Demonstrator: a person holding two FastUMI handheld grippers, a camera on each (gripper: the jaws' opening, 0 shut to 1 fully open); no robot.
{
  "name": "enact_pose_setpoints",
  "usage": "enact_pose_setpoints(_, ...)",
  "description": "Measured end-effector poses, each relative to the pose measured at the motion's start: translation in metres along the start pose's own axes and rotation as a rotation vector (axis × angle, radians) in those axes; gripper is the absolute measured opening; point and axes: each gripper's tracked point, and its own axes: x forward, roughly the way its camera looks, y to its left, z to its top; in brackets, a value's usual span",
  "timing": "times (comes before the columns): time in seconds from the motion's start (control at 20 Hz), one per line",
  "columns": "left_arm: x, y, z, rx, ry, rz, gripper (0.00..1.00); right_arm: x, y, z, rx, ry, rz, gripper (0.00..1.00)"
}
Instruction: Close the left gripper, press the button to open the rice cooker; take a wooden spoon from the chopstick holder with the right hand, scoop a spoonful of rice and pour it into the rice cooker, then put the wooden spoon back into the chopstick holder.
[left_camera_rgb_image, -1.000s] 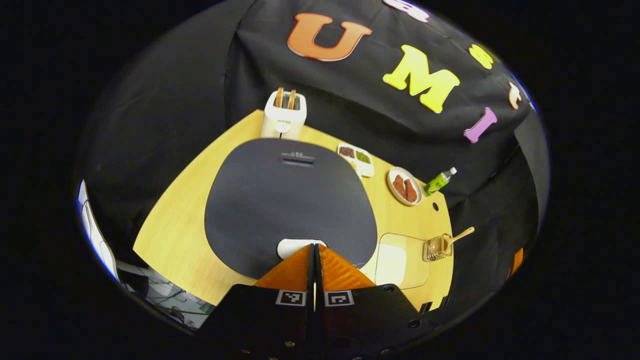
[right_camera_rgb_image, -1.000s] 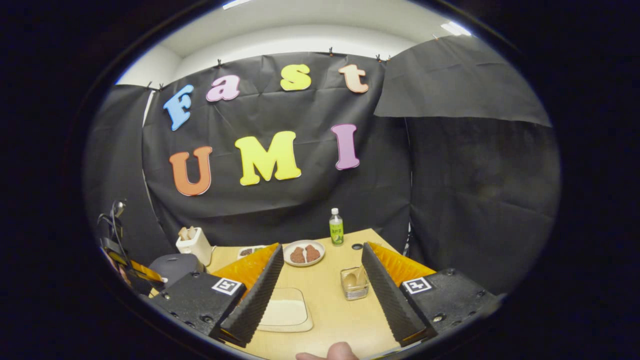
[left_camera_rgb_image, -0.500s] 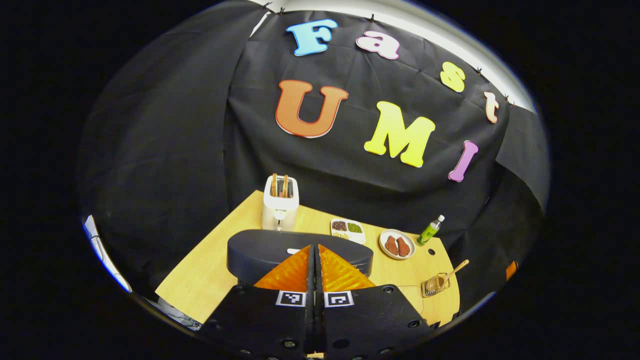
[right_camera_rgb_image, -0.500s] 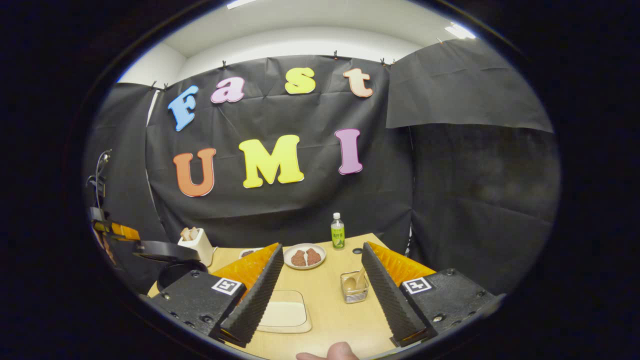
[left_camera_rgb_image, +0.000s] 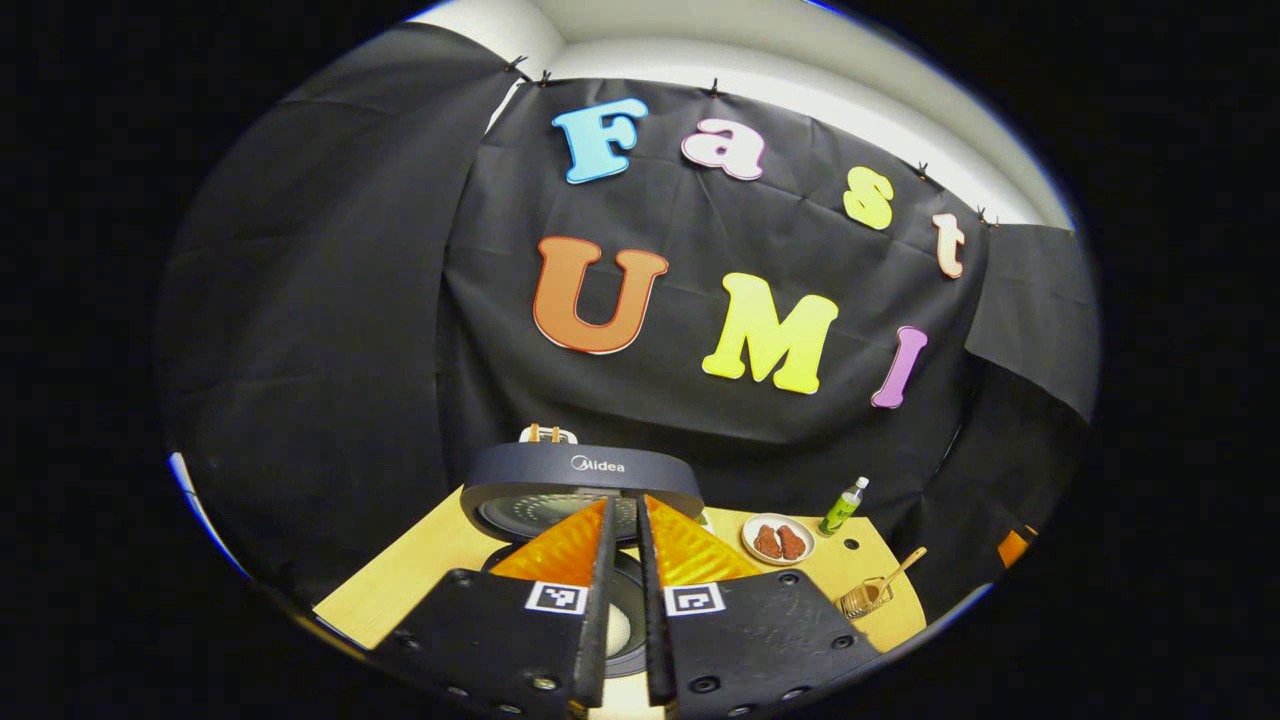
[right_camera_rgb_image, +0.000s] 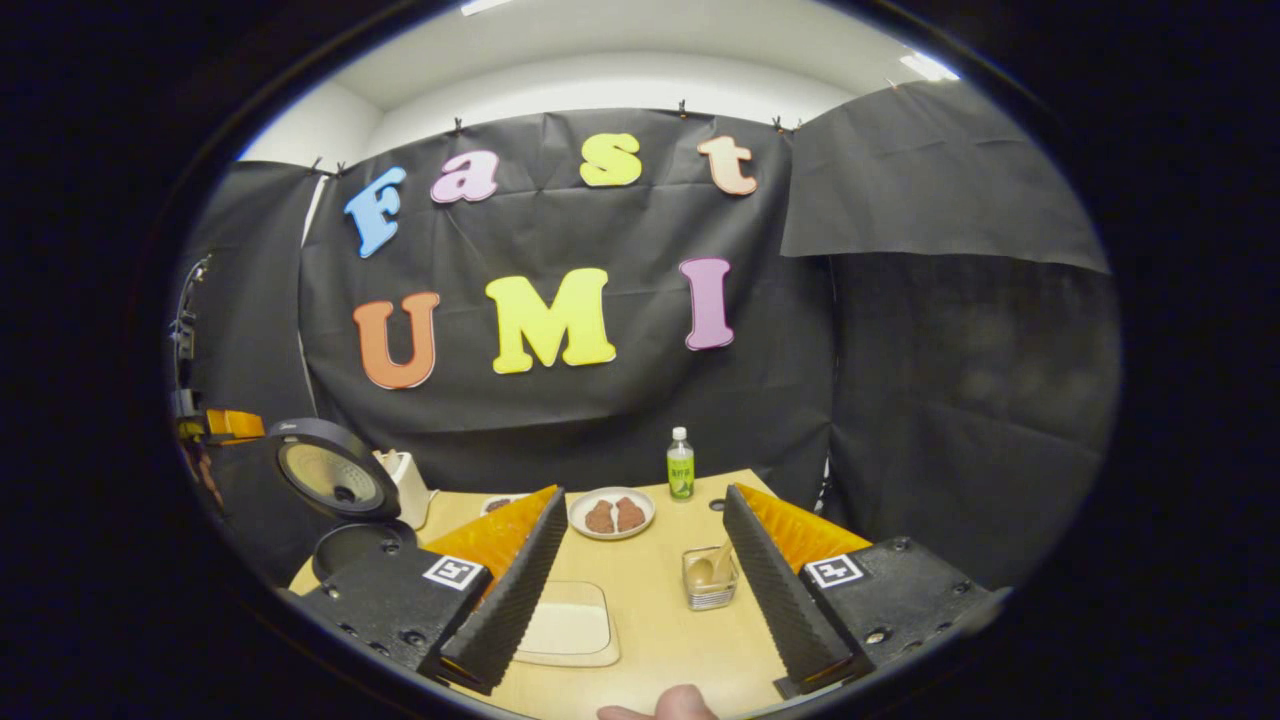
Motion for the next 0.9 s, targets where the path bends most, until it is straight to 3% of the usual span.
enact_pose_setpoints(0.05,-0.004,0.000,0.002,0.013,-0.013,0.004,0.11,0.001,0.000,0.000,-0.007,0.000,0.004,0.99)
enact_pose_setpoints(0.1,-0.004,-0.002,0.005,0.029,-0.029,0.005,0.34,0.003,0.000,0.001,-0.014,-0.002,0.009,0.99)
enact_pose_setpoints(0.3,-0.017,-0.008,0.015,0.082,-0.081,0.014,1.00,0.012,-0.006,0.001,-0.022,0.002,0.029,0.99)
enact_pose_setpoints(0.4,-0.021,-0.010,0.019,0.084,-0.103,0.033,0.84,0.018,-0.009,-0.003,-0.014,0.017,0.044,1.00)
enact_pose_setpoints(0.45,-0.024,-0.011,0.023,0.088,-0.120,0.043,0.94,0.024,-0.012,-0.006,-0.010,0.025,0.048,1.00)
enact_pose_setpoints(0.9,-0.042,-0.046,0.033,0.102,-0.210,0.072,0.94,0.095,-0.065,-0.049,-0.019,0.126,0.039,0.99)
